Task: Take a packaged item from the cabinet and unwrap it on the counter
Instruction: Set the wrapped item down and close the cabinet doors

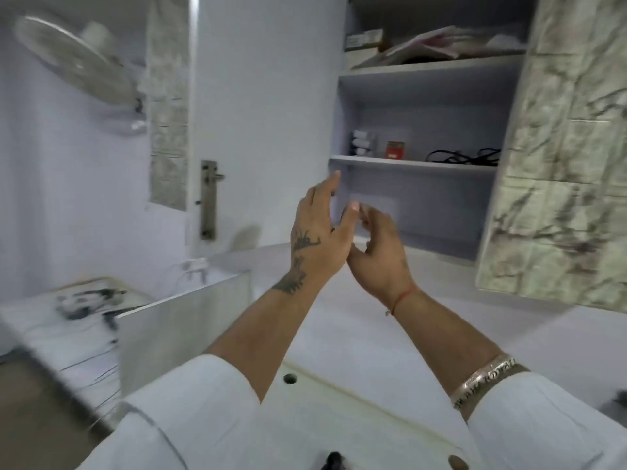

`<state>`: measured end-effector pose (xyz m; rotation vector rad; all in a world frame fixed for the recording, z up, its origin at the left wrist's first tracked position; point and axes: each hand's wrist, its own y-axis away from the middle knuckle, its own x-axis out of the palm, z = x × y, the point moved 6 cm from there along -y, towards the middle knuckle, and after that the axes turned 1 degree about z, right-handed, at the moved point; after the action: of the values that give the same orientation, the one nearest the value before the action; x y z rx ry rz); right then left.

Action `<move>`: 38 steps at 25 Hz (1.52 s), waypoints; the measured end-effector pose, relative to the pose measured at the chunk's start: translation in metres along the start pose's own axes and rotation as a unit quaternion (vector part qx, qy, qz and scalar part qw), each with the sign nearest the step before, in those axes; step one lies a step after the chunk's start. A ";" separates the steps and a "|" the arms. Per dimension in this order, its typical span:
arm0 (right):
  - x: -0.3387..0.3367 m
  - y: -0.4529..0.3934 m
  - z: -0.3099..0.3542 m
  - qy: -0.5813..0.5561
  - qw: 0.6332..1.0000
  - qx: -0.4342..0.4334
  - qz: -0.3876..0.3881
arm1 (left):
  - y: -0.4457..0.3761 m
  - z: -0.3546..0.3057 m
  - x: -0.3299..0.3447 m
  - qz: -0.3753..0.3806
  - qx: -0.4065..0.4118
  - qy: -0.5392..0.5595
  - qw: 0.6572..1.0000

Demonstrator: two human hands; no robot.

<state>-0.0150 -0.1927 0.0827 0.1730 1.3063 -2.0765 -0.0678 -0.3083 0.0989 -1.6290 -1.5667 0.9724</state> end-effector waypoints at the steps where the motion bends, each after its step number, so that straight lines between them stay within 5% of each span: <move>1: 0.016 0.003 0.018 -0.016 1.000 -0.007 0.012 | 0.001 0.003 -0.024 -0.012 -0.009 -0.018 1.000; 8: 0.079 0.023 0.087 -0.059 0.997 -0.005 0.050 | 0.001 0.031 -0.156 -0.162 -0.024 -0.176 0.971; 10: 0.096 0.019 0.102 -0.049 0.998 -0.007 0.045 | -0.001 0.066 -0.188 -0.185 -0.083 -0.198 0.959; 15: 0.140 0.013 0.116 -0.072 0.996 0.042 0.042 | 0.002 0.145 -0.188 0.025 -0.307 0.081 0.948; 19: 0.136 0.028 0.109 -0.087 0.995 0.038 0.001 | 0.017 0.122 -0.172 0.022 -0.240 0.175 0.955; 22: 0.098 0.034 0.083 -0.043 0.996 0.040 -0.062 | 0.030 0.090 -0.113 0.152 -0.154 0.245 0.945; 25: 0.033 0.046 0.031 0.028 0.985 0.117 -0.124 | 0.036 0.067 -0.032 0.292 -0.023 0.142 0.946; 29: -0.047 0.056 -0.042 0.101 0.968 0.197 -0.119 | 0.040 0.056 0.073 0.365 0.051 0.029 0.929; 35: -0.117 0.055 -0.136 0.320 0.922 0.202 -0.080 | 0.059 0.050 0.196 0.364 0.116 -0.058 0.922; 38: -0.141 0.041 -0.185 0.374 0.906 0.183 -0.077 | 0.058 0.051 0.240 0.302 0.138 -0.099 0.938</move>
<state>0.0751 0.0168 0.0232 1.1640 1.3400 -2.4887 -0.0825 -0.0739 0.0076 -1.8833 -0.9797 1.6390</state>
